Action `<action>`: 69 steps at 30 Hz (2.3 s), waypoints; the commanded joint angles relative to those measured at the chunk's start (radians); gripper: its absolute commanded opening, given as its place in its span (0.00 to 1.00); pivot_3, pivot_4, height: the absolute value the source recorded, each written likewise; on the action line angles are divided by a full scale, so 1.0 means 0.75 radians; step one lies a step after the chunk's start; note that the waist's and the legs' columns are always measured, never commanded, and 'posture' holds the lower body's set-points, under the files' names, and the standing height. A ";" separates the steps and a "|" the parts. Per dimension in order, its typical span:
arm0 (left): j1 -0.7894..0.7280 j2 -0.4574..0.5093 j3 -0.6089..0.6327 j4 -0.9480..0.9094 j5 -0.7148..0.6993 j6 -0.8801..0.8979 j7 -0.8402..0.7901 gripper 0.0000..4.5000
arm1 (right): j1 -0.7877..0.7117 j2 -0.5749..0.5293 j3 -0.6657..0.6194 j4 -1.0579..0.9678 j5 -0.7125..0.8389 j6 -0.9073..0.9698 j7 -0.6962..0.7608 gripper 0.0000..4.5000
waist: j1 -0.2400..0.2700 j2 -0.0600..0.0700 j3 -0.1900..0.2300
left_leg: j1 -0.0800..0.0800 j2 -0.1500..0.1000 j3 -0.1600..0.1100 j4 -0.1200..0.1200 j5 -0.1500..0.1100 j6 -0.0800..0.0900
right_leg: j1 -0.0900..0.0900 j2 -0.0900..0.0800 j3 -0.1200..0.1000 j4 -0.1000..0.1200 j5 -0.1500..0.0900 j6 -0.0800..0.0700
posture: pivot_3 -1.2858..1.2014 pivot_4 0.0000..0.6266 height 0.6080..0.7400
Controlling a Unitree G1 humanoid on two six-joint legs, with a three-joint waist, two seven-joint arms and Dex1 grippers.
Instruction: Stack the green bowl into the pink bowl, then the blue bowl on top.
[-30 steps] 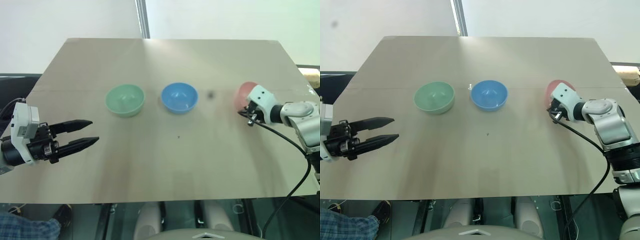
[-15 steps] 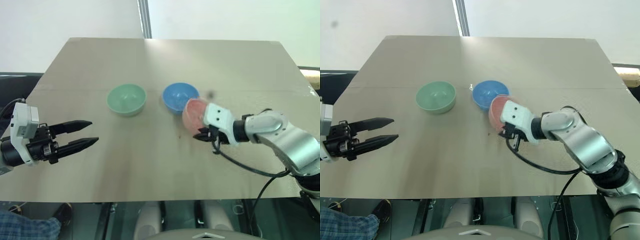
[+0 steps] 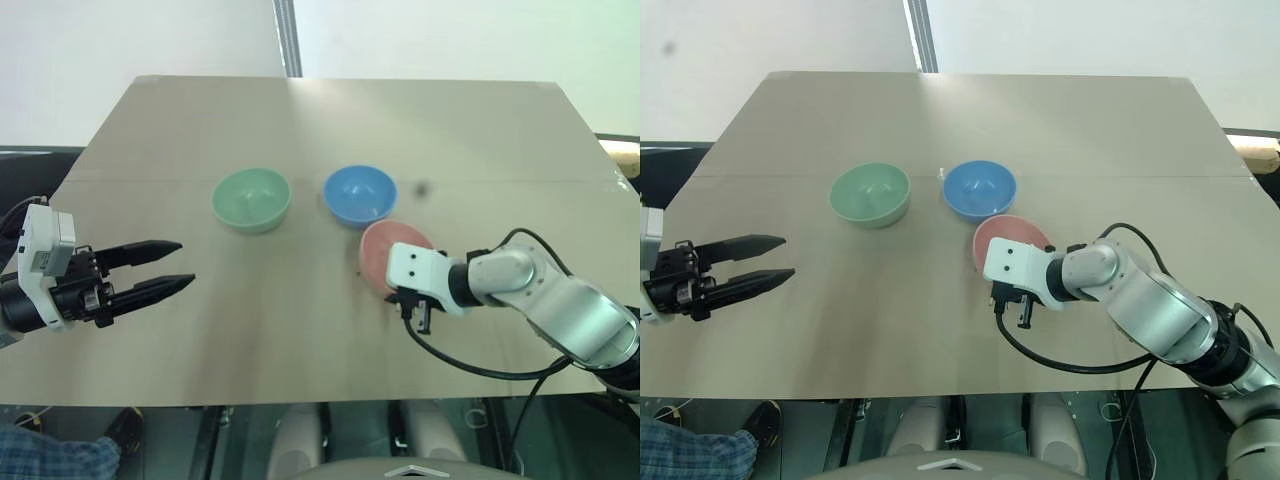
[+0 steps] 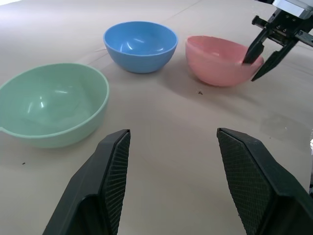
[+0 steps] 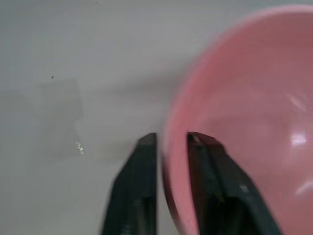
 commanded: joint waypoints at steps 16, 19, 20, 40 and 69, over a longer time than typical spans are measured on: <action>0.029 -0.025 0.049 -0.036 -0.009 -0.022 0.022 0.66 | 0.048 0.018 -1.090 0.173 0.626 0.045 0.269 0.39 | 0.009 -0.001 0.000 | 0.000 -0.001 -0.006 0.000 -0.003 0.005 | 0.001 -0.001 0.000 -0.002 0.000 0.000 | 0.52 0.24 1.00; 0.034 -0.032 0.044 -0.041 -0.006 -0.027 0.027 0.66 | 0.185 -0.139 -1.215 0.332 0.608 -0.079 0.365 0.39 | 0.015 -0.002 -0.001 | 0.000 -0.001 -0.004 0.000 -0.003 0.006 | 0.005 -0.002 -0.004 -0.004 0.000 0.000 | 0.52 0.24 1.00; 0.035 -0.032 0.044 -0.039 -0.002 -0.030 0.031 0.66 | 0.237 -0.189 -1.280 0.397 0.619 -0.107 0.405 0.39 | 0.010 -0.002 0.000 | 0.000 -0.002 -0.004 0.000 -0.003 0.006 | 0.005 -0.002 -0.003 -0.004 0.000 0.000 | 0.52 0.24 1.00; -0.455 0.043 -0.342 0.413 0.460 -0.417 0.240 0.99 | 0.518 -0.411 -1.426 0.574 0.641 -0.454 0.581 0.42 | 0.011 -0.001 0.000 | 0.002 -0.001 -0.002 0.000 -0.003 0.006 | 0.004 0.001 0.000 -0.002 0.001 0.002 | 0.52 0.24 1.00; -1.566 -0.217 -1.149 1.612 1.128 -1.263 -0.039 0.99 | 0.563 -0.443 -1.488 0.543 0.719 -0.484 0.530 0.42 | 0.036 -0.002 0.001 | -0.002 0.000 -0.001 0.006 -0.003 0.006 | 0.003 0.005 0.002 -0.001 0.003 0.006 | 0.52 0.24 1.00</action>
